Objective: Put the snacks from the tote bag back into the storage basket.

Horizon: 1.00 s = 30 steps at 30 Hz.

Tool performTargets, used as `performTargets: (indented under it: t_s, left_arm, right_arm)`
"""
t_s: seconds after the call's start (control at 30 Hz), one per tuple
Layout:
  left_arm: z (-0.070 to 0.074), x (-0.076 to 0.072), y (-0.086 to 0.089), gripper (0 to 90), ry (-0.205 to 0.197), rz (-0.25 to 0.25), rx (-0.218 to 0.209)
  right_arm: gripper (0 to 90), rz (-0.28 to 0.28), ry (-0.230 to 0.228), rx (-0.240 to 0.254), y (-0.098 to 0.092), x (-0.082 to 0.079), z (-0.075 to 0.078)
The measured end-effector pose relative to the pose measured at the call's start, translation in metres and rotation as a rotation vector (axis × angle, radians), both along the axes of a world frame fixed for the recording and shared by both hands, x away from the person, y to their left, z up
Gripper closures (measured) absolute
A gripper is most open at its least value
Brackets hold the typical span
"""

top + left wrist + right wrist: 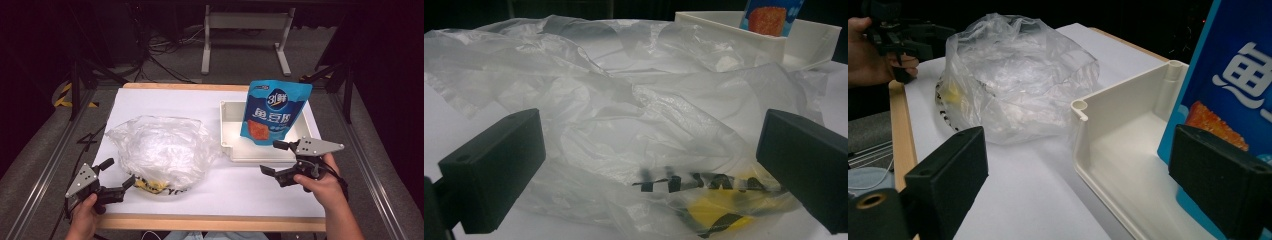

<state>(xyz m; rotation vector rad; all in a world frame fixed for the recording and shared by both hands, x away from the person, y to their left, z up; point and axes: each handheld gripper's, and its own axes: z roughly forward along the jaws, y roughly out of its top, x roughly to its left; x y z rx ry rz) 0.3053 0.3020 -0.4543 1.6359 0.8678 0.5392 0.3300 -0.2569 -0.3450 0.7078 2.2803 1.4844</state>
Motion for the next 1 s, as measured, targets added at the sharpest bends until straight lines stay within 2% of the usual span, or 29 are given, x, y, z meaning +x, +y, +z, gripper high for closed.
performTargets:
  t_s: [0.1, 0.17, 0.63, 0.93, 1.0]
  left_arm:
    - [0.000, 0.000, 0.000, 0.2, 0.002, -0.001, 0.000]
    - [0.000, 0.000, 0.000, 0.2, 0.000, -0.003, 0.001]
    - [0.001, 0.000, 0.000, 0.2, -0.015, -0.011, -0.006]
    - [0.001, 0.000, 0.000, 0.2, -0.020, -0.018, -0.005]
    - [0.001, 0.000, 0.000, 0.2, -0.021, -0.020, -0.004]
  right_arm:
    - [9.4, -0.005, -0.015, 0.012, 0.004, 0.000, -0.011]
    - [9.4, -0.005, -0.012, -0.005, 0.008, 0.000, -0.018]
    - [7.6, -0.045, -0.034, -0.014, 0.014, 0.003, -0.055]
    - [4.0, -0.074, 0.007, 0.000, 0.015, 0.009, -0.084]
    - [3.9, -0.081, 0.010, -0.012, 0.015, 0.010, -0.089]
